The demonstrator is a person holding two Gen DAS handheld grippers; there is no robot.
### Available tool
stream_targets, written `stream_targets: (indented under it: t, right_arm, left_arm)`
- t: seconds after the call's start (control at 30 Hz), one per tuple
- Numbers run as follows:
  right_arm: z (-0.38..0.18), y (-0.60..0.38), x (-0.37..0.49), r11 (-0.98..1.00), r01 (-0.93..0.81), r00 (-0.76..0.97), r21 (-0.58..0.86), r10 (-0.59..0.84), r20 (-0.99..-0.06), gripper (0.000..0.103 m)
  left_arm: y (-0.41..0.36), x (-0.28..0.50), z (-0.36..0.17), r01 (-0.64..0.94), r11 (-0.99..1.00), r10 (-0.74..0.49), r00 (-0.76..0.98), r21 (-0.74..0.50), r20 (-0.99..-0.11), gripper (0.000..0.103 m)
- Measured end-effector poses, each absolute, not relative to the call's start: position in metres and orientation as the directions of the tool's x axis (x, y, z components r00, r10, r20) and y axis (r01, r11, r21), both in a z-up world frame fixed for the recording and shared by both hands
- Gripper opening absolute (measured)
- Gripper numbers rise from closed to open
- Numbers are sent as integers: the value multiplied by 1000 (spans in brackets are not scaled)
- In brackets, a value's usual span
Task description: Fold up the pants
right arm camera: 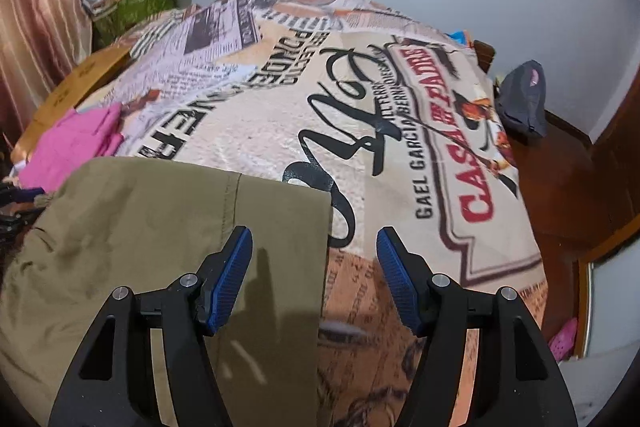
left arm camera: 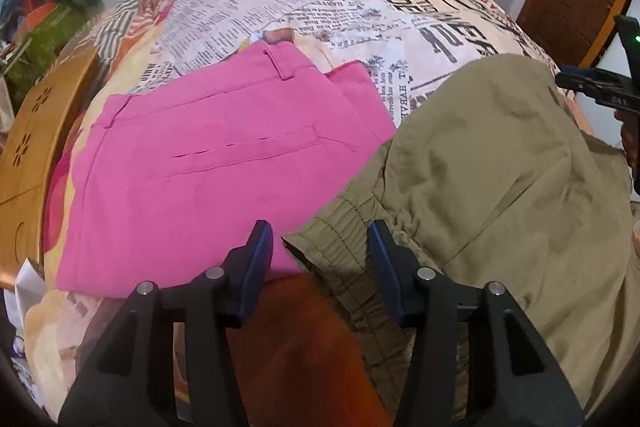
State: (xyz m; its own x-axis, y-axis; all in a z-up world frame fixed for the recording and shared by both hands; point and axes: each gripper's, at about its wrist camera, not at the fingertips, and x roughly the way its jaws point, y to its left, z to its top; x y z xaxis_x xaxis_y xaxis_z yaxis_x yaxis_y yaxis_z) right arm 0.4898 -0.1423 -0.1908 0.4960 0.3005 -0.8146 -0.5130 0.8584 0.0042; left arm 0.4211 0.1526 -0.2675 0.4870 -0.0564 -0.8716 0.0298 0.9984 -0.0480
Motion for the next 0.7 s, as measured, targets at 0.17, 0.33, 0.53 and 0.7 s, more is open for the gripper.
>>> stream_targets:
  t: [0.17, 0.33, 0.53, 0.7]
  right_arm:
    - [-209, -138, 503, 852, -523, 455, 25, 304, -837, 61]
    - [-210, -135, 509, 835, -548, 451, 57, 352, -820, 62]
    - [-207, -125, 506, 821, -569, 456, 42, 358, -815, 38]
    - [-203, -124, 502, 838, -546, 522, -10, 330, -787, 14]
  left_arm:
    - [156, 424, -269, 42, 996, -92, 487, -81, -869, 50]
    - [154, 425, -267, 53, 994, -108, 486, -94, -867, 41]
    - [149, 425, -265, 53, 997, -71, 488, -52, -870, 33]
    - [150, 424, -260, 52, 998, -64, 479, -44, -876, 24]
